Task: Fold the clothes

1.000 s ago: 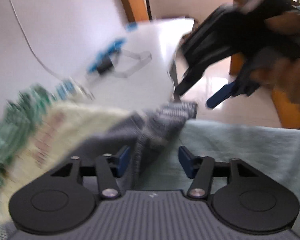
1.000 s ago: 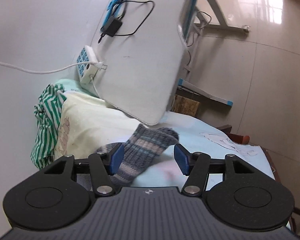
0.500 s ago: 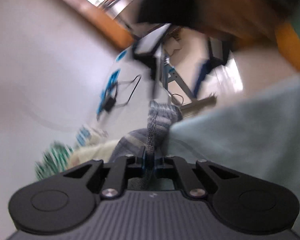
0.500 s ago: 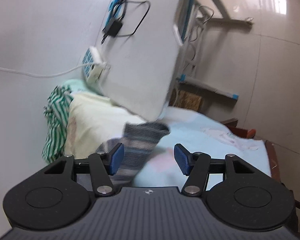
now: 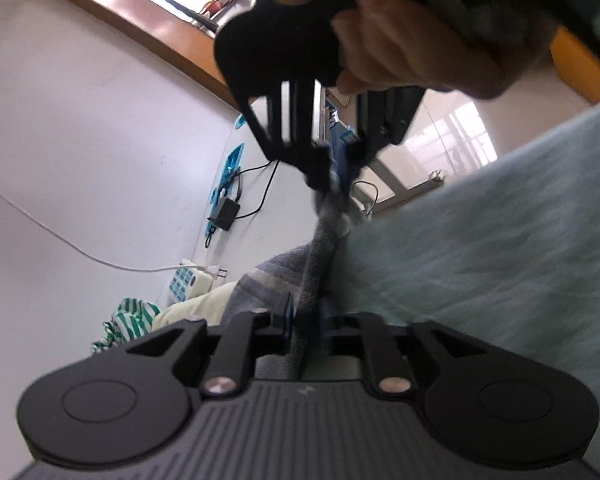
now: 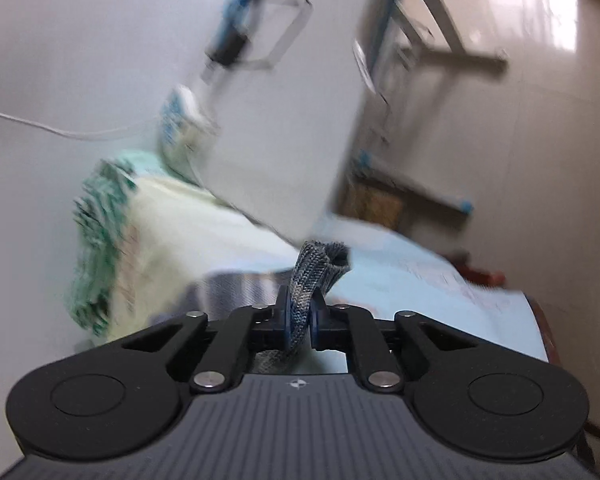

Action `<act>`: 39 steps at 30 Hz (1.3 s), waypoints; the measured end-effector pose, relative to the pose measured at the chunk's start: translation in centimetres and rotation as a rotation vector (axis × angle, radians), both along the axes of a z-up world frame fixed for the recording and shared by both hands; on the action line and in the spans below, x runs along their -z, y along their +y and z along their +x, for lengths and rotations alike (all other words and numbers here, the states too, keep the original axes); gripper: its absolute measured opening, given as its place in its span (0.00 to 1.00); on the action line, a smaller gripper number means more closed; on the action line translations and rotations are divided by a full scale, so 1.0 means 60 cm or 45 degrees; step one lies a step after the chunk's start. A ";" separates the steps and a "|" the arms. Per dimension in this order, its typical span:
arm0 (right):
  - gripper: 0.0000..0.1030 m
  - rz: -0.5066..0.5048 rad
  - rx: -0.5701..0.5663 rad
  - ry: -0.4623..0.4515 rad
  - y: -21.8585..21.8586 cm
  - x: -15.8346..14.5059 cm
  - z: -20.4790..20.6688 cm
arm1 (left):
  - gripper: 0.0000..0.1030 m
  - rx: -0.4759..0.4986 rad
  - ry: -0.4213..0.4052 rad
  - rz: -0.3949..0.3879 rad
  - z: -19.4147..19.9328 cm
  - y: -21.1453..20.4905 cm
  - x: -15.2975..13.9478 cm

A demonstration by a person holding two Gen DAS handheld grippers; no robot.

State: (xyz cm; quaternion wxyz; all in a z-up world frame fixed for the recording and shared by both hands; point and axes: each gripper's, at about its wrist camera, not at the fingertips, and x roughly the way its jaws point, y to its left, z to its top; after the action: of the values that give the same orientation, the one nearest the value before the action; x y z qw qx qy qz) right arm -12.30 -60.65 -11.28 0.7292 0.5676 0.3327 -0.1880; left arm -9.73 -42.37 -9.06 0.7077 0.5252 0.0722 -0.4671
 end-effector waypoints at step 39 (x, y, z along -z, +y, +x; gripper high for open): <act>0.39 -0.455 -0.440 -0.122 0.107 -0.091 0.085 | 0.02 -0.923 0.625 -0.801 0.248 0.147 -0.212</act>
State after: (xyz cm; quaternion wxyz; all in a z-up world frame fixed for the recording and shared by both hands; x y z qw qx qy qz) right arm -7.21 -54.22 -5.82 0.8542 0.3728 0.3514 -0.0895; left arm 5.16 -33.53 3.67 0.9090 0.1048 0.2687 -0.3009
